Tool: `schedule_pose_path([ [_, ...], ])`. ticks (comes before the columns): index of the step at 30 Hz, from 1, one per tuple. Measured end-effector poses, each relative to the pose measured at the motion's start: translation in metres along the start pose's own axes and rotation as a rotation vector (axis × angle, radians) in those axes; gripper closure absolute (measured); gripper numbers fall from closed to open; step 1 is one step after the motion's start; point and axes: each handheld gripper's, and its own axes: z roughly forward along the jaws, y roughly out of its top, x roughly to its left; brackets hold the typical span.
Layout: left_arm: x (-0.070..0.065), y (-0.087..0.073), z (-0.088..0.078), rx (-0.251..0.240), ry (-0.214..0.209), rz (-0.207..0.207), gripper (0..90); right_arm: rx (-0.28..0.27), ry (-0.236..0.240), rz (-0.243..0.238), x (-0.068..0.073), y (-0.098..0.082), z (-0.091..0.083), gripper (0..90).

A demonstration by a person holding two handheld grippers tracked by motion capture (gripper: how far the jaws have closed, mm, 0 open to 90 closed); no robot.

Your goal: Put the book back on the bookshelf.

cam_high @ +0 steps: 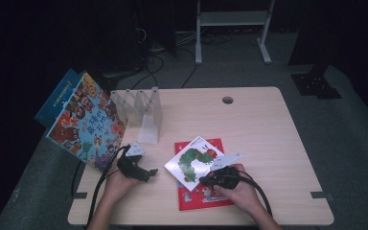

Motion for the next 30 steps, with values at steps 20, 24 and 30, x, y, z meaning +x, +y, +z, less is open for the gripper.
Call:
schedule_pose_path([
  [20,-0.002,0.018,-0.007,-0.044,-0.112,-0.076,0.0,0.006,-0.037,-0.012,0.000,-0.005,0.002,89.4],
  [24,-0.005,0.030,-0.005,-0.031,-0.155,-0.080,0.0,0.006,-0.045,-0.020,0.003,-0.002,0.006,89.4],
  [30,-0.011,0.045,0.005,-0.011,-0.173,-0.039,0.0,0.011,-0.054,-0.023,0.005,0.001,0.009,89.4],
])
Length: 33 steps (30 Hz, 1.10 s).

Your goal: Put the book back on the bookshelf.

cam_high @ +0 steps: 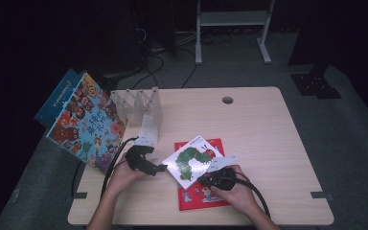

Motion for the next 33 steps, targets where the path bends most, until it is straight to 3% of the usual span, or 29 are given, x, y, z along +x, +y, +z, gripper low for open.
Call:
schedule_pose_path([
  [16,-0.007,0.021,0.031,0.086,-0.084,0.042,0.0,0.019,-0.028,-0.005,0.005,0.011,0.010,89.4],
  [30,-0.008,0.022,0.040,0.092,-0.117,0.010,0.0,0.016,-0.053,-0.003,0.007,0.016,0.015,89.3],
  [33,-0.006,0.021,0.041,0.096,-0.136,-0.027,0.0,0.016,-0.059,-0.006,0.008,0.016,0.015,89.3],
])
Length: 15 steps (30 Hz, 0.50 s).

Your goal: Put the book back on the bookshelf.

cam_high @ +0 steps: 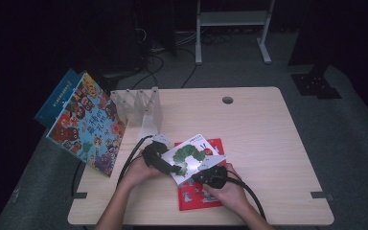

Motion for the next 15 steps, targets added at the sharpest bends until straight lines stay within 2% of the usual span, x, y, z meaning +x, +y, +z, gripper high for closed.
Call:
schedule_pose_path([
  [3,0.0022,-0.0002,0.0017,-0.004,-0.011,-0.007,0.0,0.001,-0.005,-0.002,0.0005,0.0003,0.0001,89.3],
  [15,-0.0028,0.0059,0.0027,0.027,0.025,-0.043,0.0,-0.003,-0.002,0.018,0.0000,-0.0002,0.0004,89.5],
])
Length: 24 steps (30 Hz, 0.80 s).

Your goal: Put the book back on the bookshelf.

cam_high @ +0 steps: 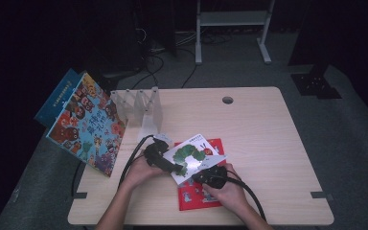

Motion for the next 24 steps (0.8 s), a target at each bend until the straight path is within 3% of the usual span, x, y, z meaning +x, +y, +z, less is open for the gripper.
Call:
schedule_pose_path([
  [6,0.000,0.002,-0.008,-0.035,-0.007,-0.004,0.2,0.001,-0.008,0.004,0.001,0.000,0.000,89.5],
  [15,-0.013,0.010,-0.028,-0.113,0.016,0.013,2.7,0.002,-0.012,0.008,0.001,0.001,0.001,89.5],
  [24,-0.029,0.020,-0.045,-0.165,0.026,0.077,4.2,-0.001,-0.019,-0.003,0.002,0.003,0.003,89.5],
])
